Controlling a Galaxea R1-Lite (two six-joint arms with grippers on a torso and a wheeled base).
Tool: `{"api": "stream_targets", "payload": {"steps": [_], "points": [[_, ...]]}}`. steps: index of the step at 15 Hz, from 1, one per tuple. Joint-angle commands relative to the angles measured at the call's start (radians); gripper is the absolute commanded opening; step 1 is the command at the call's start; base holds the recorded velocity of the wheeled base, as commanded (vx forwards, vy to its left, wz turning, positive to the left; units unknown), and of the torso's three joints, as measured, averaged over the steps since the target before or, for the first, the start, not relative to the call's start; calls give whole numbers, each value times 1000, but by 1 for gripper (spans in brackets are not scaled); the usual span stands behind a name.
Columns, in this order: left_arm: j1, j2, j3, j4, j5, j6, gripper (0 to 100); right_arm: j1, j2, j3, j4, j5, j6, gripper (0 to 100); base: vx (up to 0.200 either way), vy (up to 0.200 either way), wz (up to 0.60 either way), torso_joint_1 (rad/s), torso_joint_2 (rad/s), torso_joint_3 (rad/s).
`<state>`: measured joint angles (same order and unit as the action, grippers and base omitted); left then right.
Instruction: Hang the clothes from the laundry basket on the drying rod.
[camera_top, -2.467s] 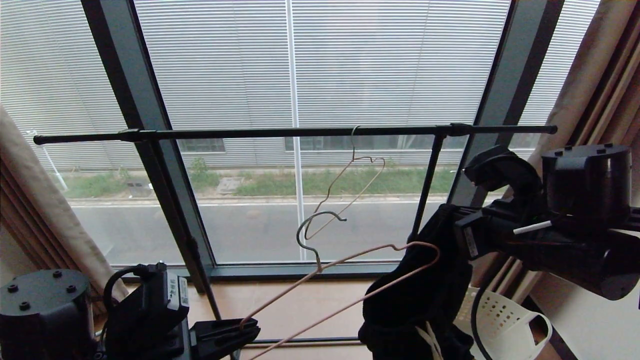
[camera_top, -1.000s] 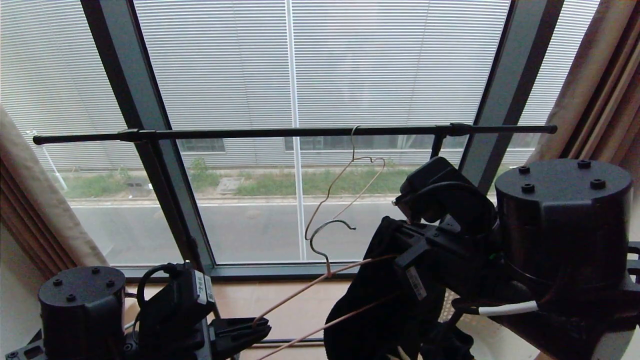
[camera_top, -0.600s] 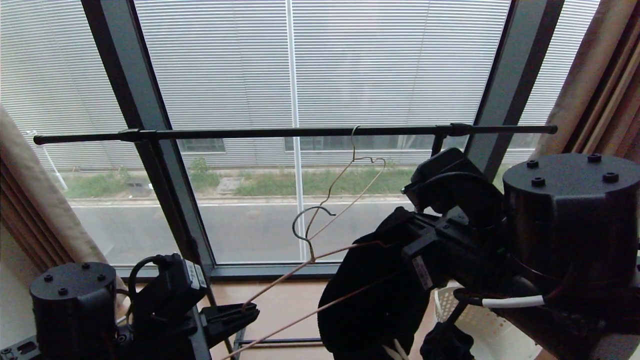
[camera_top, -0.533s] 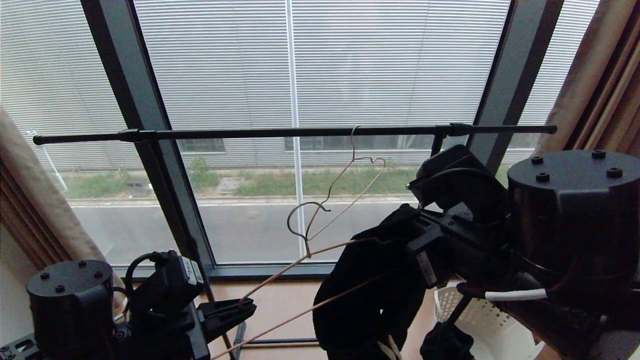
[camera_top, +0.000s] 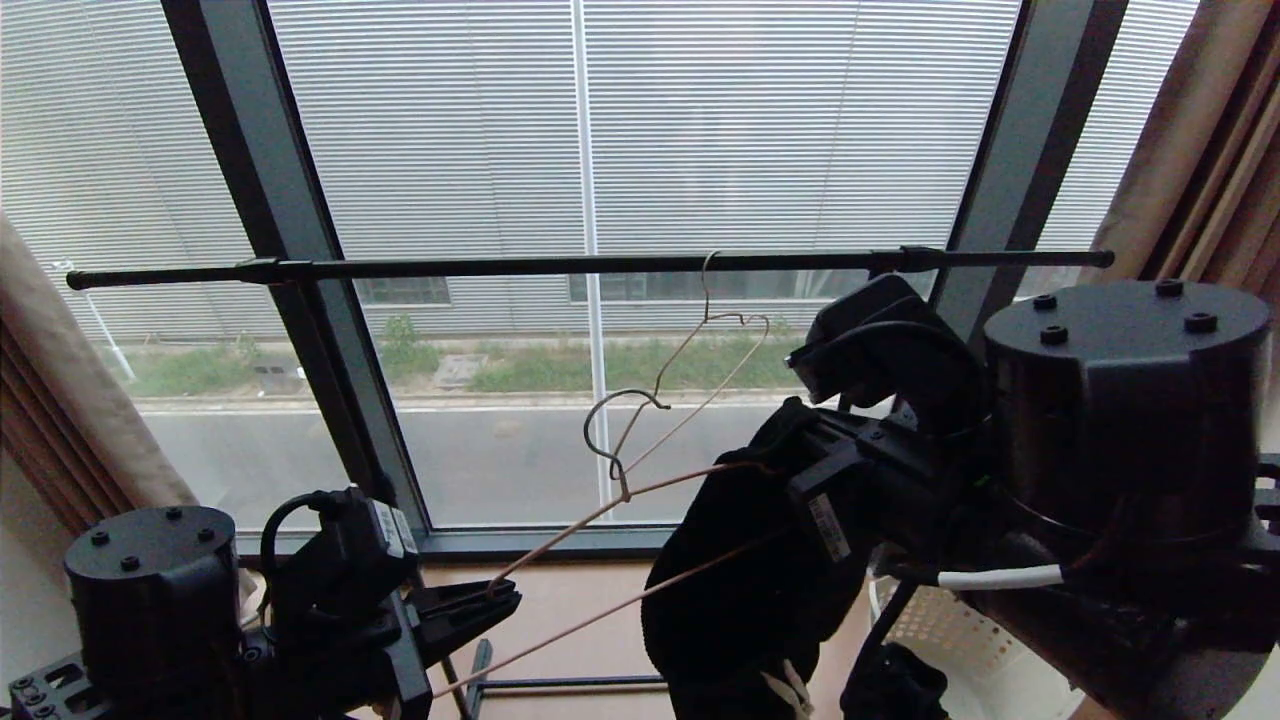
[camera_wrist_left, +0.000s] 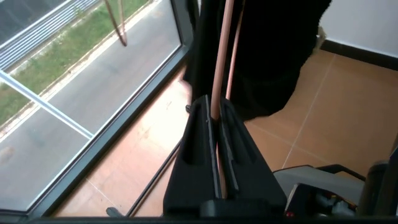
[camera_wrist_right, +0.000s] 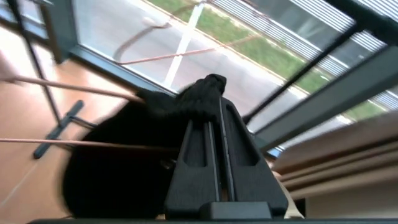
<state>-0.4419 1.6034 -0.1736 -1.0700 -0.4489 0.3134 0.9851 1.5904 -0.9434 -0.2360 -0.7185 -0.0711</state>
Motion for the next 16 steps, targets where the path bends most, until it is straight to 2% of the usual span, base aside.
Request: {"api": "stream_targets", "payload": {"steps": [1, 11, 16], "points": [[-9, 18, -3, -1, -1, 1, 0, 38, 33, -14, -2, 1, 7, 0, 0, 0, 0, 0, 0, 0], [-31, 47, -1, -16, 1, 0, 0, 164, 80, -83, 0, -1, 62, 0, 0, 0, 0, 0, 0, 0], [-32, 44, 9, -36, 1, 1, 0, 167, 83, -84, 0, -1, 83, 0, 0, 0, 0, 0, 0, 0]]}}
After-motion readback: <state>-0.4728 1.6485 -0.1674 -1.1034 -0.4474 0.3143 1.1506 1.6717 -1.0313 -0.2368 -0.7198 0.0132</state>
